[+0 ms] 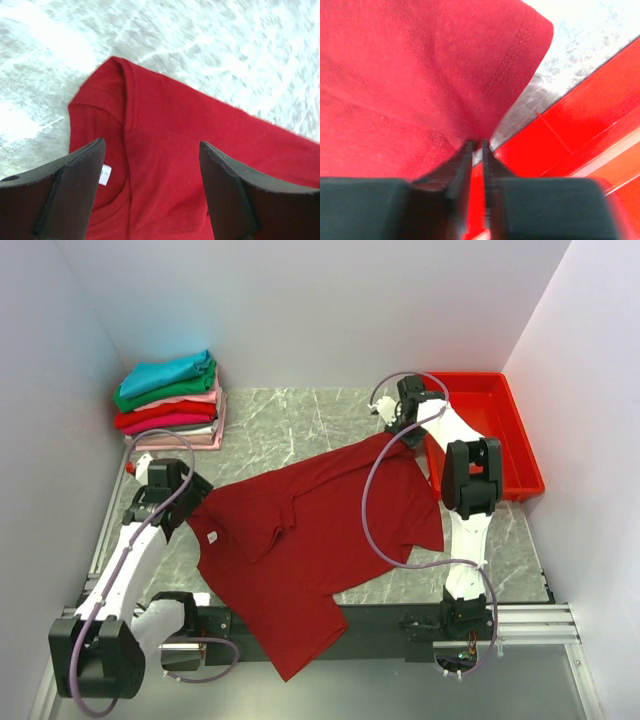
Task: Fold and stack the t-shirts
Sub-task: Fold the tshirt
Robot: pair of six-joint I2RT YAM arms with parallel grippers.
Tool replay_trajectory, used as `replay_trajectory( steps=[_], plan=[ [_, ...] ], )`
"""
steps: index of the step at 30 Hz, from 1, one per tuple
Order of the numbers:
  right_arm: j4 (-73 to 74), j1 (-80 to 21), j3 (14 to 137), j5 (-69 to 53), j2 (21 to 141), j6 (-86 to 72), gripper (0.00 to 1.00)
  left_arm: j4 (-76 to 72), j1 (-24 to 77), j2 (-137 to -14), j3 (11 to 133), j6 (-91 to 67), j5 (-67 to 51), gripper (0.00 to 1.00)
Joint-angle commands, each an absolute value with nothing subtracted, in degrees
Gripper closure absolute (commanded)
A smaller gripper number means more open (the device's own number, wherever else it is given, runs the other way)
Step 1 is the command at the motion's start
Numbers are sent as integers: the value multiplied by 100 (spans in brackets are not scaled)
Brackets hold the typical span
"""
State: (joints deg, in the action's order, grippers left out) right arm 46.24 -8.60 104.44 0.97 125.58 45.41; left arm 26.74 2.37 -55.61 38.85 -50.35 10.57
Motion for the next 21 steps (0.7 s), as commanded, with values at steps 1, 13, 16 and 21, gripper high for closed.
replay_trajectory(
  steps=[1, 13, 16, 21],
  plan=[
    [4657, -844, 10380, 98, 12217, 4693, 77, 2347, 44, -5764, 3964, -5309, 949, 20],
    [4598, -1072, 9486, -1862, 10741, 4351, 37, 1591, -343, -7398, 4175, -5405, 949, 31],
    [4518, -1125, 9168, -2232, 10433, 4263, 37, 1503, -343, -7725, 4236, -5388, 1028, 31],
    [4421, -1134, 8781, -2627, 10160, 4184, 37, 1424, -360, -8085, 4324, -5361, 1177, 37]
  ],
)
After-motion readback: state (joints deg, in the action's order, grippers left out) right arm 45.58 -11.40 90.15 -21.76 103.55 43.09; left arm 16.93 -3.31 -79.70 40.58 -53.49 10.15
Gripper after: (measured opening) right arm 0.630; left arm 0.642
